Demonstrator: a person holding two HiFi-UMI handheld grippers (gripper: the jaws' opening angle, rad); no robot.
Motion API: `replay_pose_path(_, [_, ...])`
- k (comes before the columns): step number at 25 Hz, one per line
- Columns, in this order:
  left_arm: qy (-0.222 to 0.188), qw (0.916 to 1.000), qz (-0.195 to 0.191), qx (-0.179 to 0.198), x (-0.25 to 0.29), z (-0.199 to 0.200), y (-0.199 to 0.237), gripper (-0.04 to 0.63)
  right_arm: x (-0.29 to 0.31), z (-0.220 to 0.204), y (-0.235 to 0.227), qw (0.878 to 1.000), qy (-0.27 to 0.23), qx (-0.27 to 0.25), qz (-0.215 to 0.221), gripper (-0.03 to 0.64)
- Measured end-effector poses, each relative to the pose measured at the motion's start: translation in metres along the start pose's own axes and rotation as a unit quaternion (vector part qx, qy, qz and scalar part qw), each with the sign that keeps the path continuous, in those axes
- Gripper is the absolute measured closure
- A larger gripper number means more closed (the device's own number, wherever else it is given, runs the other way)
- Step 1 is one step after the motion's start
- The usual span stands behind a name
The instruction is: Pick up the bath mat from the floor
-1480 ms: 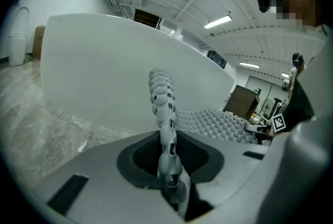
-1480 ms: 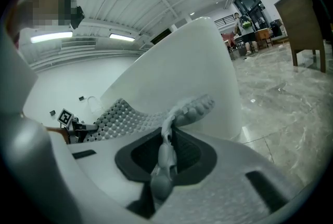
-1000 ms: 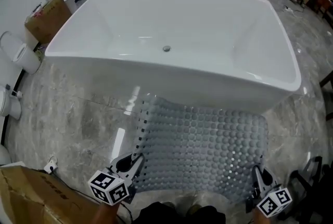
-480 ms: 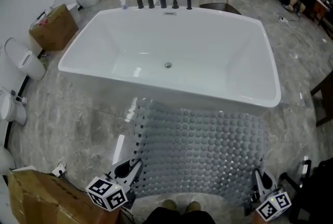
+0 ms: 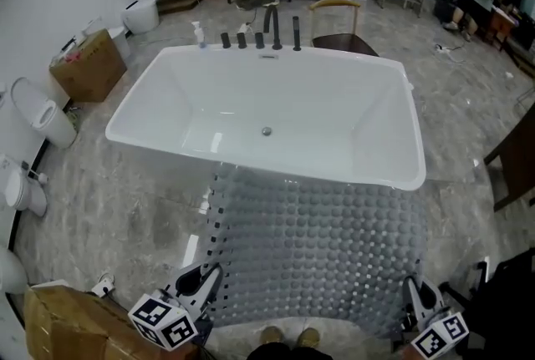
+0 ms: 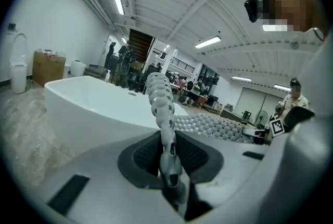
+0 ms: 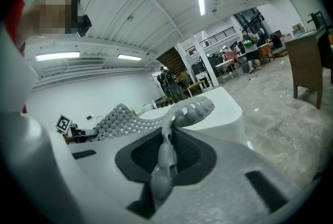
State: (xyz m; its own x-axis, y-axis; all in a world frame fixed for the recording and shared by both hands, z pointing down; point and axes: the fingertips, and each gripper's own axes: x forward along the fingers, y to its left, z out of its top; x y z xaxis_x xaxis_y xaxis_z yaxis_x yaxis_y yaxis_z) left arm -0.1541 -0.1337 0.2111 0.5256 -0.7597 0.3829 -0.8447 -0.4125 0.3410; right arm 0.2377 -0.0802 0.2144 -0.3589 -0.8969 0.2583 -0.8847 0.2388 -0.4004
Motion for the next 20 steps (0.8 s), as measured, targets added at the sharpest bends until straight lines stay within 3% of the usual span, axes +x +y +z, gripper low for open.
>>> replay_pose_path(9, [-0.036, 0.9992, -0.014, -0.008, -0.044, 0.053, -0.031, 0.526, -0.041, 0.064, 0.033, 0.999, -0.032, -0.012, 0.012, 0.572])
replay_pose_path(20, [-0.068, 0.9970, -0.032, 0.016, -0.104, 0.102, -0.064, 0.526, -0.096, 0.106, 0.075, 0.996, -0.073, -0.025, 0.033, 0.572])
